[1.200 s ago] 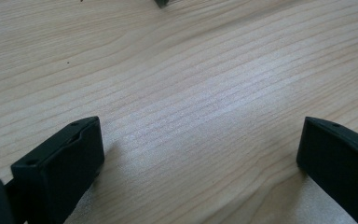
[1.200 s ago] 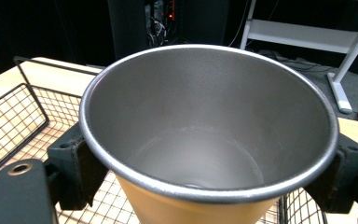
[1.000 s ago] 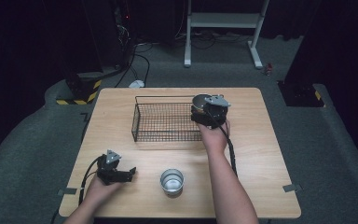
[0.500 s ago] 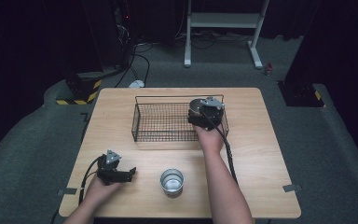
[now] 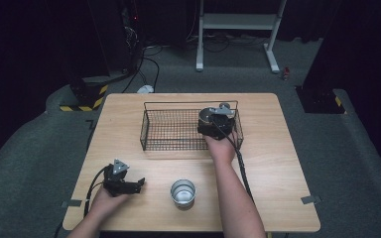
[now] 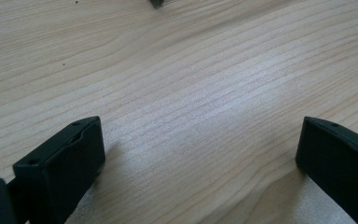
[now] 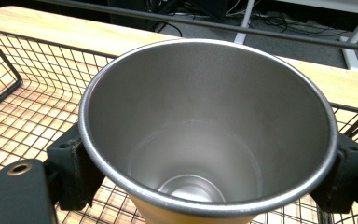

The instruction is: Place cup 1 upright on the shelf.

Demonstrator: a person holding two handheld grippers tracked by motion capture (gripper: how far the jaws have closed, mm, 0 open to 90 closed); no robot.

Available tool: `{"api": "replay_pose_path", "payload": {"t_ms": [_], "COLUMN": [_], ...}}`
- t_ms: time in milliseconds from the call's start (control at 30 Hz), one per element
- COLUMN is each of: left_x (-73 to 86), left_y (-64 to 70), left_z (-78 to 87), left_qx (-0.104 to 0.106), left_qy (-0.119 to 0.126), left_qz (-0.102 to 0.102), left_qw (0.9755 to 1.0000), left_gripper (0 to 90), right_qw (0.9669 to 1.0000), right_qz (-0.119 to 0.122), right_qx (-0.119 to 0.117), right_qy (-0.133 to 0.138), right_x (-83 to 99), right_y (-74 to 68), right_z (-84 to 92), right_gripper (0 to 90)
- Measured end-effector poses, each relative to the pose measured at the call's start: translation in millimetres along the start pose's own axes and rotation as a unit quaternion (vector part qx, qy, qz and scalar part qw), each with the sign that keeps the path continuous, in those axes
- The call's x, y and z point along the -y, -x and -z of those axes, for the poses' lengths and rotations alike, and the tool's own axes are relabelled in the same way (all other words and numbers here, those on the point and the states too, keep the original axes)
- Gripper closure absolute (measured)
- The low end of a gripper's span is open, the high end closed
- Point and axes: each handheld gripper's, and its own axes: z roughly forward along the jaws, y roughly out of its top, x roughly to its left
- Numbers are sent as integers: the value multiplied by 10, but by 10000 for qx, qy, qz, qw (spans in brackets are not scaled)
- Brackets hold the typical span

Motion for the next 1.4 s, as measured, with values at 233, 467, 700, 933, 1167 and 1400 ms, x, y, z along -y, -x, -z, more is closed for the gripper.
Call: {"api": "replay_pose_path", "payload": {"t_ms": [233,467,700,933,1167,1400], "left_x": [0,1,1,2,3,4], "left_y": [0,2,2,4,3,4], "left_z": [0,0,0,-1,0,3], "left_qx": [0,11,9,23,25,40], "left_qy": [-2,0,0,4,3,-3], "left_qz": [-3,15,11,29,29,19], "left_qw": [10000,10000,10000,10000,10000,10000], "left_gripper": [15,15,15,15,15,16], "right_qw": [10000,9999,9999,9999,9998,9996], "right_qz": [19,-52,-20,42,38,98], "right_qx": [0,20,33,59,33,19], "right_qy": [-58,-86,-139,-152,-211,-272], "right_x": [14,6,14,20,34,51], "right_y": [-1,22,20,-13,-17,-24], "right_z": [-47,-47,-60,-75,-86,-85], "right_gripper": [136,136,136,136,135,134]}}
